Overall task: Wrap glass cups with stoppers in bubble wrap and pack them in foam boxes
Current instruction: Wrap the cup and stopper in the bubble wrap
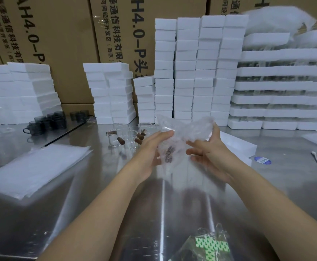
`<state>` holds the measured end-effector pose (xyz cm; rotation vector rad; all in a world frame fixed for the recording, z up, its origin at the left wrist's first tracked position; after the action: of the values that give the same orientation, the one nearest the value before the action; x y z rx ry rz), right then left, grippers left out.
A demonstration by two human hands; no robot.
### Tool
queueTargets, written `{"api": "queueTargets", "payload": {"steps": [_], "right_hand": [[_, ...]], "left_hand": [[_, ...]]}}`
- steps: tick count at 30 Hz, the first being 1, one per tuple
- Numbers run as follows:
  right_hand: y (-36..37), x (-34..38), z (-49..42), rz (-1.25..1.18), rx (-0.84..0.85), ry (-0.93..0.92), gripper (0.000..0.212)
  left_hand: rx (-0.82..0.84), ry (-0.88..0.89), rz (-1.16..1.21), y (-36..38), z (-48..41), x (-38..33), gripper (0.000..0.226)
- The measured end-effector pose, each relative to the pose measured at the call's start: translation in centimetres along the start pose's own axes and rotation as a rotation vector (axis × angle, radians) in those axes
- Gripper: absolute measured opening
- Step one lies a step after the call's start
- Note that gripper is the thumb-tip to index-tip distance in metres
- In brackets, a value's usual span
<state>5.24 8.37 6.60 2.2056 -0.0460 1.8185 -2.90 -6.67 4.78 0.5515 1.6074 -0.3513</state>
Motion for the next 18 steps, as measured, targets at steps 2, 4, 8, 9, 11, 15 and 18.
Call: {"api": "queueTargets", "payload": {"steps": [2,4,8,9,11,15,18], "right_hand": [[-0.2,0.7,0.1,-0.043,-0.013,-0.023,0.066],[-0.7,1.0,0.1,-0.091,-0.034,-0.031,0.029],[-1.4,1.1,0.2,-0.245,-0.097,-0.035,0.017],[-1.4,1.2,0.2,-0.274,-0.101,-0.042,0.018],[-1.2,1.6,0.2,-0.211,-0.076,-0.107,0.018],[0.8,3.5,1.4,0.357,-0.006,-0.349,0.025],[3.2,3.2,2.2,0.706,0.096,-0.414,0.019]], "left_hand": [[0.059,-0.017,-0.012,0.7,0.2,0.1,0.076],[0.093,-0.026,-0.017,1.1,0.2,0.3,0.071],[0.145,-0.021,-0.014,1.6,0.3,0.4,0.042],[0.151,-0.024,-0.016,1.6,0.3,0.4,0.035],[0.148,-0.027,-0.023,1.6,0.3,0.4,0.031],[0.084,-0.052,0.022,1.2,0.3,0.6,0.041],[0.04,-0.076,0.026,1.2,0.4,0.9,0.067]]}}
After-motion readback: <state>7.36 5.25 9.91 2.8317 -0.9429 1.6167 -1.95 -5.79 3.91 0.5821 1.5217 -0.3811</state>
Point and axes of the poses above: each hand's wrist, its own z-axis away from the middle knuckle, its own y-axis out of the palm, x = y × z, the point moved 9 cm from there along -z, towards the middle knuckle, and after that the axes turned 2 degrees about -z, right-handed, at the moved point
